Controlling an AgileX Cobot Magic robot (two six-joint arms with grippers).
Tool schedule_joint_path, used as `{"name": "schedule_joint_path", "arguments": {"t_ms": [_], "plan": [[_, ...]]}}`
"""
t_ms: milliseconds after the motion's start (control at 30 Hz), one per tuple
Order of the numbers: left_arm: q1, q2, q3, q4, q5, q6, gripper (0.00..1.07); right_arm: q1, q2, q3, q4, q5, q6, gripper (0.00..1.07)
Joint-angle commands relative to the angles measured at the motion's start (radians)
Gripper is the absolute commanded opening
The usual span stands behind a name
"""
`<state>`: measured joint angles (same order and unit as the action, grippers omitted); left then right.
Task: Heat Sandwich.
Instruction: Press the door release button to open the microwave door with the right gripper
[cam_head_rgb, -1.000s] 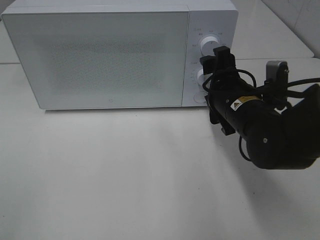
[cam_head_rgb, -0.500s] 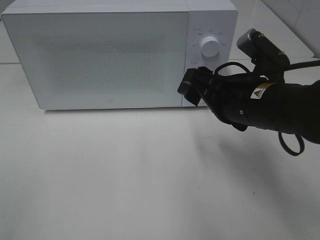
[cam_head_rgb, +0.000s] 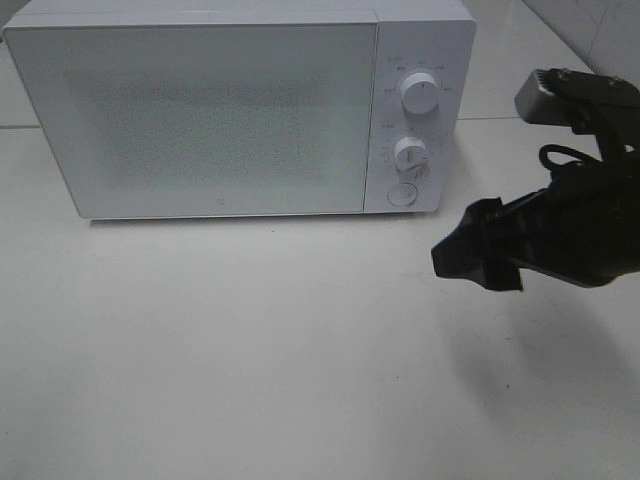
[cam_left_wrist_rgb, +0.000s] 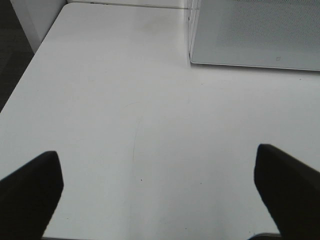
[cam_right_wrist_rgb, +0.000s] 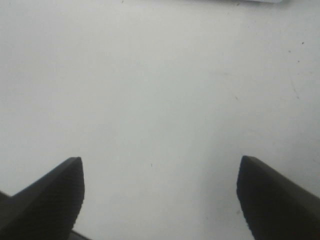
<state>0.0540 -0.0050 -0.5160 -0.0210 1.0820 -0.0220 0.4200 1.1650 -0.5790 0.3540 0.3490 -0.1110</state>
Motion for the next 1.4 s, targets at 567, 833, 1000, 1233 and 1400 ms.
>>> {"name": "schedule_joint_path", "arguments": {"t_ms": [567,833,1000,1233,1400], "plan": [[0.002,-0.016,0.0,-0.002,-0.009,0.001,0.96,-0.007,-0.5,-0.195,-0.308,0.75,0.062,0.76],[0.002,-0.016,0.0,-0.002,-0.009,0.001,0.96,-0.01,-0.751,-0.194,-0.354,0.885,0.069,0.76],[0.002,-0.016,0.0,-0.002,-0.009,0.001,0.96,-0.09,-0.881,-0.194,-0.394,0.886,0.087,0.76],[0.002,-0.016,0.0,-0.002,-0.009,0.001,0.96,-0.207,-1.019,-0.148,-0.439,0.846,0.148,0.76],[0.002,-0.016,0.0,-0.002,-0.009,0.001,0.96,-0.296,-1.11,-0.082,-0.452,0.818,0.176,0.76]]}}
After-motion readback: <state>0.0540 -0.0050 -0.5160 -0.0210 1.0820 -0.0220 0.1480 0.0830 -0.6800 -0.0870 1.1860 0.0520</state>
